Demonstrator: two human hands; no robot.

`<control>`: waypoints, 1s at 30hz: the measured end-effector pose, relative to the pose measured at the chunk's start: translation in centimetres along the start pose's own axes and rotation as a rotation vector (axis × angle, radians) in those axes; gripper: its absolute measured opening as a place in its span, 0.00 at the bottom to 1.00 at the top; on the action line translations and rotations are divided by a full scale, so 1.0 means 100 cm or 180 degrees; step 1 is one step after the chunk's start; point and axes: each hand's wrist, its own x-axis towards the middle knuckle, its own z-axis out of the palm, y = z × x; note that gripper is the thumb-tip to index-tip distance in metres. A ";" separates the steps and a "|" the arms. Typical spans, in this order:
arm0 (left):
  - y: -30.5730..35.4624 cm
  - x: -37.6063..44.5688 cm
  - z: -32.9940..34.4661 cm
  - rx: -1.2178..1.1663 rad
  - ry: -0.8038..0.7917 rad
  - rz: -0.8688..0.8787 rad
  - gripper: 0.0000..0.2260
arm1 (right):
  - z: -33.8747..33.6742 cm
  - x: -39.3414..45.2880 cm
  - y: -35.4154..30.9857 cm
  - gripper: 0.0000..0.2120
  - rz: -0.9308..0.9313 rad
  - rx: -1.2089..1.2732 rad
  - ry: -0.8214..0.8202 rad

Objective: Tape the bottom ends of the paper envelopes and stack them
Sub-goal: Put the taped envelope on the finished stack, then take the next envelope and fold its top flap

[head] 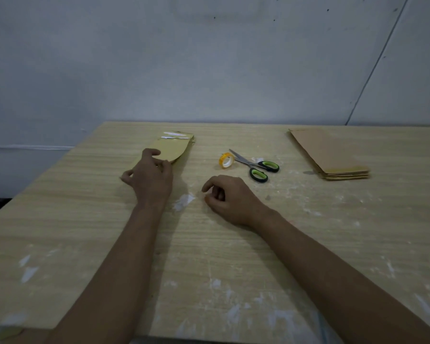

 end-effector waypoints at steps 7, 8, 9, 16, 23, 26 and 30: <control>0.019 -0.015 0.004 -0.1051 -0.0142 0.0989 0.12 | -0.003 0.014 -0.010 0.17 0.0628 0.1338 0.0214; 0.021 -0.017 0.005 -0.1173 -0.0229 0.1058 0.12 | -0.003 0.017 -0.012 0.18 0.0656 0.1453 0.0196; 0.022 -0.018 0.005 -0.1268 -0.0320 0.1122 0.12 | -0.002 0.019 -0.014 0.18 0.0672 0.1597 0.0175; 0.026 -0.029 0.006 -0.1473 -0.0941 0.1254 0.14 | 0.003 0.037 -0.009 0.23 0.1381 0.2167 0.0264; 0.029 -0.031 0.008 -0.1532 -0.1069 0.1094 0.12 | 0.000 0.033 0.000 0.19 0.1395 0.2368 0.0312; 0.021 -0.023 0.011 -0.1316 -0.0720 0.1034 0.13 | -0.003 0.029 -0.002 0.12 0.1402 0.2217 0.0319; 0.008 -0.016 0.013 -0.0526 -0.0574 0.0653 0.13 | -0.012 0.019 0.002 0.05 0.1295 0.1887 0.0272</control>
